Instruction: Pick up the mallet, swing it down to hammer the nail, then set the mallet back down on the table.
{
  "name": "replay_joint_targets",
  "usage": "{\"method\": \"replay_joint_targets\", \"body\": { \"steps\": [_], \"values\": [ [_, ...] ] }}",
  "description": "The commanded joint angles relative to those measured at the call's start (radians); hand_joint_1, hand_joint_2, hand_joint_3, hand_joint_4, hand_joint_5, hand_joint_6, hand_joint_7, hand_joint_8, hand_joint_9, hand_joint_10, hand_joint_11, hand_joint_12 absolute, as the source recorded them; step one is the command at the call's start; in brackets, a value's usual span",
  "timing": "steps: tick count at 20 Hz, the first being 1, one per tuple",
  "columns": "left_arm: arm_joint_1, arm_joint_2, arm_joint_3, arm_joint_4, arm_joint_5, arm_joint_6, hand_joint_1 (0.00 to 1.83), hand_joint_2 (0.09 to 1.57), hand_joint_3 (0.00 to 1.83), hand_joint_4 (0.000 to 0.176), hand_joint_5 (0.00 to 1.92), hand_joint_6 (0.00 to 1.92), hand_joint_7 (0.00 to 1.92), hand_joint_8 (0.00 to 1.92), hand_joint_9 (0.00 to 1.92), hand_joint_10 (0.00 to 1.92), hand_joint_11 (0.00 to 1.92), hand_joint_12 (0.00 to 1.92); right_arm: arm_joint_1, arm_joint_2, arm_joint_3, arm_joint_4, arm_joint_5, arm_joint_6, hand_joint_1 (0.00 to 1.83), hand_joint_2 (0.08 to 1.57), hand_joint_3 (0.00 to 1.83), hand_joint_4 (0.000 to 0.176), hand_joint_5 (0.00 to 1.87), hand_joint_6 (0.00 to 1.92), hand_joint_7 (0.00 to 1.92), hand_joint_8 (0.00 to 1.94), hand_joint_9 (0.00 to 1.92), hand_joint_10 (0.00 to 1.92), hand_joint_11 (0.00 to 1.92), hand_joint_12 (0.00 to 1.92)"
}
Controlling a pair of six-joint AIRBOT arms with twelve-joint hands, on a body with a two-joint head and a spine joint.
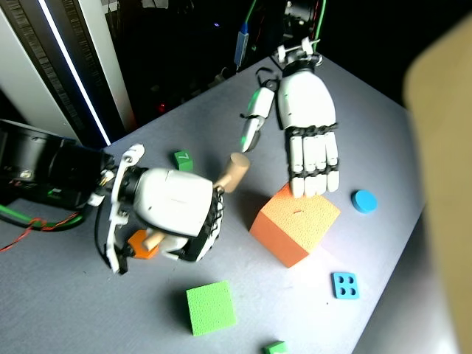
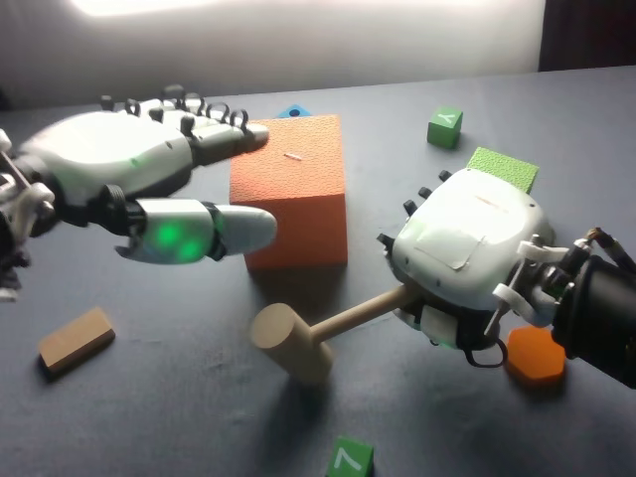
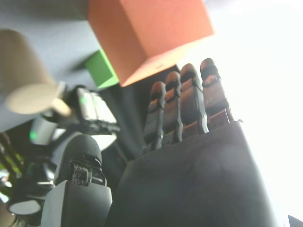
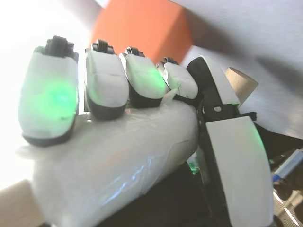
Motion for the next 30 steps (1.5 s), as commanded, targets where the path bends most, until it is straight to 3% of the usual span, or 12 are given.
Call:
{"method": "replay_joint_targets", "body": {
  "steps": [1,8,9,10,11,12,14,19,22,24,27,30],
  "values": [
    [-0.018,0.015,-0.007,0.01,-0.099,-0.005,0.0,1.27,0.0,0.0,0.12,0.0,0.13,0.0,0.09,0.0,0.0,0.09,0.007,0.003,0.003,-0.066,-0.112,-0.006,0.5,1.51,0.0,0.176,1.28,1.92,1.48,1.94,1.58,1.92,1.71,1.92],
    [-0.072,0.056,-0.019,0.162,-0.036,-0.111,0.0,1.26,0.0,0.0,0.11,0.0,0.12,0.0,0.1,0.0,0.0,0.1,0.003,-0.005,0.013,-0.082,-0.105,-0.006,0.48,1.44,0.0,0.171,1.06,1.92,1.17,1.94,1.3,1.92,1.46,1.92],
    [-0.073,0.056,-0.02,0.178,-0.036,-0.132,0.0,1.26,0.0,0.0,0.13,0.01,0.13,0.0,0.1,0.01,0.01,0.11,0.002,-0.005,0.013,-0.082,-0.105,-0.006,0.44,1.39,0.0,0.033,0.96,1.92,1.1,1.94,1.2,1.92,1.33,1.92],
    [-0.073,0.056,-0.02,0.209,-0.036,-0.172,0.0,1.26,0.0,0.0,0.12,0.0,0.12,0.0,0.09,0.0,0.0,0.11,0.0,-0.005,0.013,-0.084,-0.105,-0.006,0.47,1.34,0.0,0.0,0.65,1.92,0.8,1.94,0.86,1.92,0.97,1.92],
    [-0.074,0.056,-0.02,0.227,-0.036,-0.195,0.0,1.26,0.0,0.0,0.12,0.0,0.12,0.0,0.09,0.0,0.0,0.11,-0.002,-0.005,0.013,-0.085,-0.105,-0.006,0.47,1.34,0.0,0.0,0.65,1.92,0.8,1.94,0.86,1.92,0.97,1.92],
    [-0.075,0.056,-0.023,0.231,-0.036,-0.199,0.0,1.26,0.0,0.0,0.13,0.01,0.13,0.01,0.1,0.01,0.01,0.11,-0.004,-0.005,0.013,-0.086,-0.105,-0.006,0.45,1.33,0.0,0.0,0.48,1.6,0.57,1.79,0.6,1.78,0.6,1.77],
    [-0.077,0.057,-0.029,0.234,-0.037,-0.199,0.0,1.26,0.0,0.0,0.13,0.01,0.14,0.01,0.11,0.01,0.0,0.11,-0.009,-0.004,0.013,-0.086,-0.105,-0.006,0.45,1.28,0.0,0.0,0.44,1.47,0.49,1.71,0.5,1.76,0.49,1.79],
    [-0.079,0.062,-0.046,0.235,-0.042,-0.199,0.0,1.26,0.0,0.0,0.13,0.0,0.13,0.01,0.1,0.01,0.0,0.08,-0.023,-0.004,0.013,-0.087,-0.109,-0.006,0.5,1.22,0.0,0.0,0.42,1.28,0.51,1.47,0.5,1.6,0.47,1.68],
    [-0.082,0.062,-0.051,0.235,-0.042,-0.199,0.0,1.26,0.0,0.0,0.13,0.0,0.13,0.0,0.1,0.0,0.0,0.08,-0.031,-0.004,0.013,-0.088,-0.11,-0.006,0.49,1.19,0.0,0.0,0.48,0.98,0.53,1.2,0.48,1.34,0.41,1.48],
    [-0.079,0.063,-0.053,0.235,-0.042,-0.199,0.0,1.26,0.0,0.0,0.15,0.01,0.14,0.01,0.11,0.01,0.01,0.09,-0.033,-0.005,0.013,-0.088,-0.111,-0.006,0.47,1.19,0.0,0.0,0.59,0.48,0.59,0.71,0.5,0.9,0.32,1.29],
    [-0.072,0.066,-0.053,0.235,-0.042,-0.199,0.0,1.26,0.0,0.0,0.15,0.01,0.14,0.01,0.11,0.01,0.01,0.09,-0.036,-0.005,0.01,-0.092,-0.111,-0.006,0.46,1.19,0.0,0.0,0.62,0.38,0.62,0.62,0.52,0.82,0.31,1.26],
    [-0.071,0.066,-0.052,0.235,-0.04,-0.191,0.0,1.26,0.0,0.0,0.14,0.0,0.14,0.01,0.11,0.01,0.01,0.1,-0.038,0.015,-0.012,-0.113,-0.123,-0.006,0.56,1.15,0.0,0.0,0.67,0.06,0.68,0.23,0.57,0.5,0.29,1.05]
  ]
}}
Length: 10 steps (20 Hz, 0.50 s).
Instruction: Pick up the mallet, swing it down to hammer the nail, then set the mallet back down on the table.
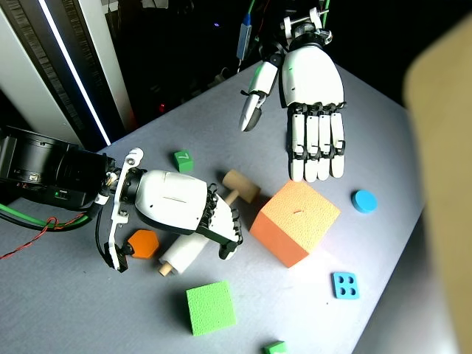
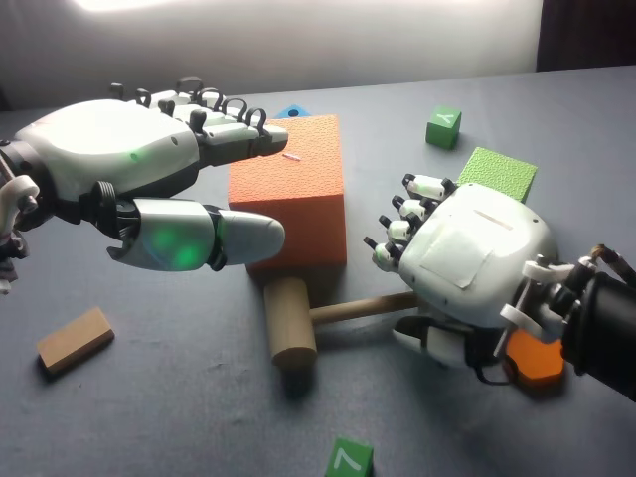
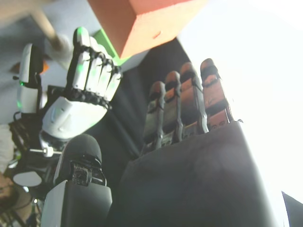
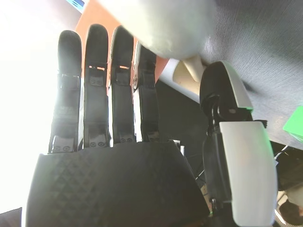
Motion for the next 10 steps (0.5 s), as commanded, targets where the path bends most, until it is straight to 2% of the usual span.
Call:
{"method": "replay_joint_targets", "body": {
  "steps": [1,3,7,10],
  "values": [
    [-0.01,0.011,-0.002,-0.004,-0.111,0.003,0.0,1.26,0.0,0.0,0.14,0.0,0.14,0.0,0.11,0.0,0.0,0.1,0.005,0.021,-0.016,-0.056,-0.107,-0.005,0.54,1.17,0.0,0.0,0.64,0.02,0.65,0.19,0.54,0.47,0.26,1.04],
    [-0.01,0.013,-0.004,-0.002,-0.111,0.011,0.0,1.26,0.0,0.0,0.14,0.0,0.13,0.0,0.1,0.0,0.0,0.1,0.011,0.067,-0.059,-0.056,-0.114,0.002,0.61,1.12,0.0,0.0,0.64,0.01,0.67,0.16,0.56,0.44,0.29,0.99],
    [-0.018,0.015,-0.013,0.031,-0.112,0.006,0.0,1.26,0.0,0.0,0.13,0.0,0.12,0.0,0.09,0.0,0.0,0.11,0.048,0.182,-0.155,-0.055,-0.111,0.039,0.64,1.1,0.0,0.0,0.55,0.0,0.6,0.09,0.49,0.36,0.17,1.01],
    [-0.02,0.016,-0.023,0.055,-0.147,0.005,0.0,1.26,0.0,0.0,0.13,0.0,0.1,0.0,0.07,0.0,0.0,0.11,0.093,0.283,-0.229,-0.044,-0.034,0.075,0.63,1.1,0.0,0.0,0.48,0.0,0.56,0.01,0.49,0.16,0.09,1.0]
  ]
}}
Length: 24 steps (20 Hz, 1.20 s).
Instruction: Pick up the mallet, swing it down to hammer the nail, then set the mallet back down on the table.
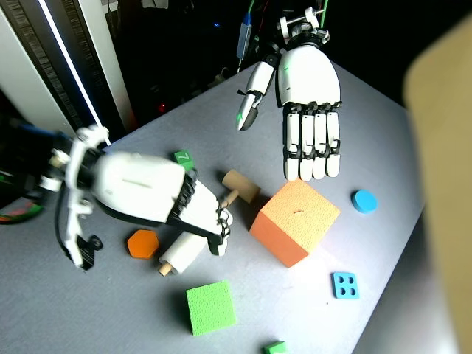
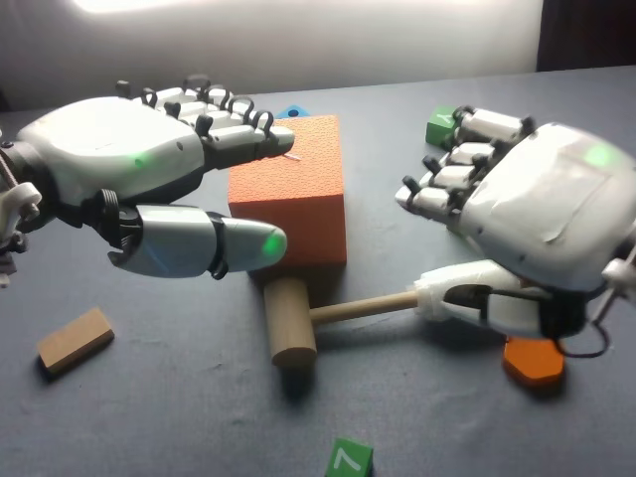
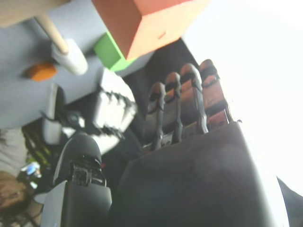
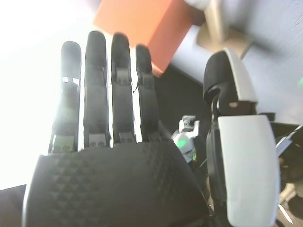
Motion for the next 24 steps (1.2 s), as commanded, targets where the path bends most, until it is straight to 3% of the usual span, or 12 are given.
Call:
{"method": "replay_joint_targets", "body": {
  "steps": [1,8,11,12,13,15,16,17,19,21,22,24],
  "values": [
    [-0.013,0.008,-0.006,0.004,-0.133,-0.003,0.0,1.26,0.0,0.0,0.13,0.0,0.1,0.0,0.08,0.0,0.0,0.1,0.023,0.024,-0.017,-0.012,-0.033,0.009,0.63,1.09,0.0,0.0,0.47,0.0,0.55,0.0,0.48,0.14,0.07,0.99],
    [0.006,0.007,-0.004,-0.01,-0.218,-0.01,0.0,1.26,0.0,0.0,0.16,0.01,0.15,0.01,0.12,0.01,0.02,0.12,0.12,0.251,-0.118,0.079,0.299,0.152,0.62,1.08,0.0,0.0,0.42,0.0,0.46,0.0,0.43,0.03,0.0,0.96],
    [0.015,0.006,-0.008,-0.021,-0.264,-0.001,0.0,1.27,0.0,0.0,0.28,0.0,0.33,0.0,0.3,0.01,0.08,0.26,0.143,0.304,-0.142,0.079,0.289,0.184,0.67,1.04,0.0,0.0,0.48,0.01,0.53,0.02,0.5,0.04,0.01,1.04],
    [0.011,0.005,-0.008,-0.021,-0.264,-0.001,0.0,1.28,0.0,0.0,0.39,0.02,0.53,0.01,0.5,0.03,0.1,0.52,0.14,0.306,-0.143,0.079,0.28,0.182,0.68,1.02,0.0,0.0,0.54,0.03,0.52,0.26,0.47,0.39,0.06,1.14],
    [0.004,0.002,-0.01,-0.021,-0.264,0.003,0.0,1.29,0.02,0.0,0.5,0.22,0.56,0.5,0.47,0.7,0.1,1.02,0.136,0.305,-0.143,0.079,0.28,0.179,0.69,1.01,0.0,0.0,0.56,0.07,0.32,0.81,0.33,0.83,0.06,1.27],
    [-0.006,0.0,-0.018,-0.021,-0.264,0.008,0.08,1.31,0.0,0.0,0.16,1.7,0.17,1.79,0.17,1.81,0.06,1.85,0.13,0.3,-0.143,0.079,0.284,0.172,0.68,1.03,0.0,0.0,0.17,1.42,0.04,1.79,0.1,1.79,0.1,1.83],
    [-0.008,0.0,-0.022,-0.021,-0.264,0.008,0.15,1.3,0.0,0.0,0.2,1.88,0.15,1.9,0.15,1.9,0.12,1.91,0.13,0.298,-0.143,0.085,0.286,0.173,0.68,1.04,0.0,0.0,0.06,1.8,0.1,1.91,0.2,1.89,0.28,1.9],
    [-0.009,0.0,-0.033,-0.021,-0.265,0.008,0.07,1.32,0.0,0.0,0.42,1.91,0.41,1.92,0.38,1.92,0.36,1.92,0.136,0.295,-0.143,0.104,0.287,0.173,0.72,1.03,0.0,0.0,0.11,1.9,0.18,1.94,0.3,1.92,0.43,1.92],
    [-0.01,0.0,-0.047,-0.021,-0.265,0.008,0.25,1.33,0.01,0.0,1.17,1.92,1.26,1.92,1.19,1.92,1.11,1.92,0.143,0.292,-0.144,0.113,0.287,0.172,0.56,1.08,0.0,0.0,0.35,1.92,0.37,1.94,0.43,1.92,0.59,1.92],
    [-0.017,0.001,-0.06,-0.021,-0.262,0.028,0.46,1.26,0.0,0.15,1.4,1.75,1.51,1.92,1.5,1.92,1.39,1.92,0.143,0.292,-0.145,0.113,0.287,0.17,0.45,1.11,0.0,0.0,1.01,1.92,1.06,1.94,1.09,1.92,1.24,1.92],
    [-0.027,0.001,-0.068,-0.021,-0.254,0.047,0.47,1.25,0.0,0.171,1.4,1.8,1.52,1.92,1.54,1.92,1.45,1.92,0.142,0.292,-0.145,0.113,0.286,0.168,0.44,1.1,0.0,0.0,1.33,1.92,1.38,1.94,1.41,1.92,1.51,1.92],
    [-0.047,0.0,-0.082,-0.021,-0.211,0.075,0.69,1.29,0.0,0.168,1.48,1.92,1.57,1.92,1.59,1.92,1.54,1.92,0.135,0.292,-0.145,0.113,0.281,0.16,0.41,1.23,0.02,0.0,1.57,1.92,1.61,1.94,1.64,1.92,1.71,1.92]
  ]
}}
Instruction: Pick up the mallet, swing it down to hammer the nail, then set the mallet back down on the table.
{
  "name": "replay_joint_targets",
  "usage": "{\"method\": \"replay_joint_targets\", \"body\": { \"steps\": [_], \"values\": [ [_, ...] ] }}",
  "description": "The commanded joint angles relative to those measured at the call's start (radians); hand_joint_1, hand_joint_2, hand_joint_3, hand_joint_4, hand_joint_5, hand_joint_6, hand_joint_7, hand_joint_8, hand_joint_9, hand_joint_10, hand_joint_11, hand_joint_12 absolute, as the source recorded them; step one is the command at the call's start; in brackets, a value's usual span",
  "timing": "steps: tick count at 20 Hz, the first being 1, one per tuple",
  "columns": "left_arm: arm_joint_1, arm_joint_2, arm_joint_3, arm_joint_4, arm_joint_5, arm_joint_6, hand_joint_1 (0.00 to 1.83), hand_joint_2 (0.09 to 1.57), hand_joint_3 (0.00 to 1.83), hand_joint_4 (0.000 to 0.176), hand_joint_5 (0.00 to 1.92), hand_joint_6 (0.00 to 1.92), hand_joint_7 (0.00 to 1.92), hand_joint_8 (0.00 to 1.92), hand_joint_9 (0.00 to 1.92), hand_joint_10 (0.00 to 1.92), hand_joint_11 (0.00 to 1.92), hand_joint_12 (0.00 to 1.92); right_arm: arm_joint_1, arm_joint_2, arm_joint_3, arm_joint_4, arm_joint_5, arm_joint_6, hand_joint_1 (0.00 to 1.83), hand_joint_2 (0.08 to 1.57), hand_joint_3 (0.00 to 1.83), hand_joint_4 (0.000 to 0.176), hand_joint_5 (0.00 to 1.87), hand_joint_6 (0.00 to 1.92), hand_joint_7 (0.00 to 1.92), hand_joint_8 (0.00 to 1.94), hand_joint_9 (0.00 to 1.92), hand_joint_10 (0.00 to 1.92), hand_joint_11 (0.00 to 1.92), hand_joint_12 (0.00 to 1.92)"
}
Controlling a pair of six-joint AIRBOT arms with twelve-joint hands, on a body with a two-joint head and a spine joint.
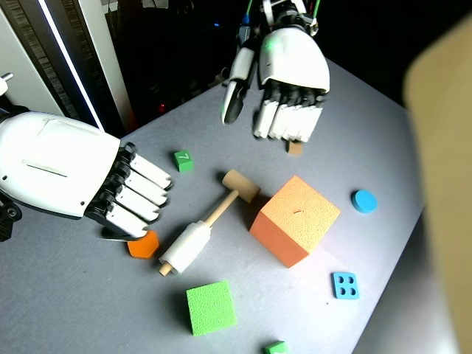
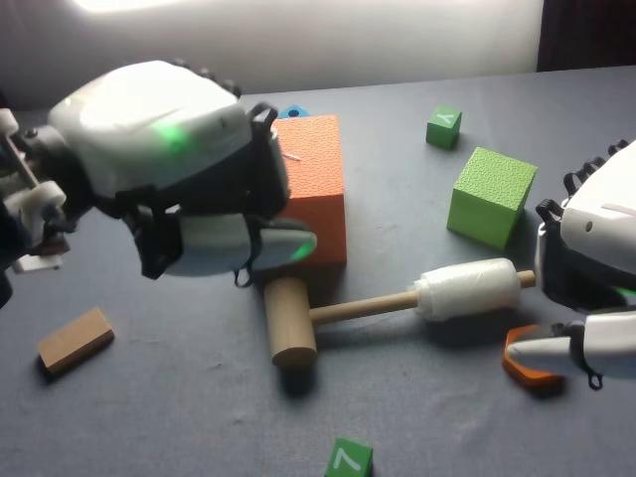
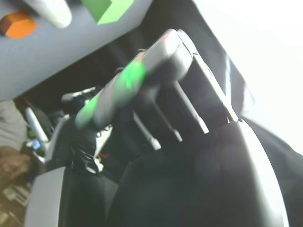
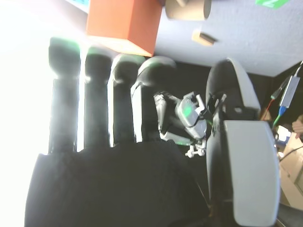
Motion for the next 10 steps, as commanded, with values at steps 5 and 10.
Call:
{"method": "replay_joint_targets", "body": {
  "steps": [5,10],
  "values": [
    [-0.01,0.003,-0.021,0.001,-0.076,0.006,1.18,1.31,0.0,0.172,1.46,1.92,1.58,1.92,1.59,1.92,1.57,1.92,0.006,0.005,-0.004,-0.014,-0.109,-0.04,0.87,1.44,0.0,0.126,1.56,1.92,1.65,1.94,1.69,1.92,1.77,1.92],
    [0.006,0.004,-0.021,0.001,-0.08,-0.011,1.22,1.3,0.0,0.153,1.5,1.92,1.62,1.92,1.64,1.92,1.6,1.92,0.005,0.007,-0.004,-0.015,-0.129,-0.044,0.89,1.42,0.0,0.154,1.51,1.92,1.57,1.94,1.62,1.92,1.7,1.92]
  ]
}}
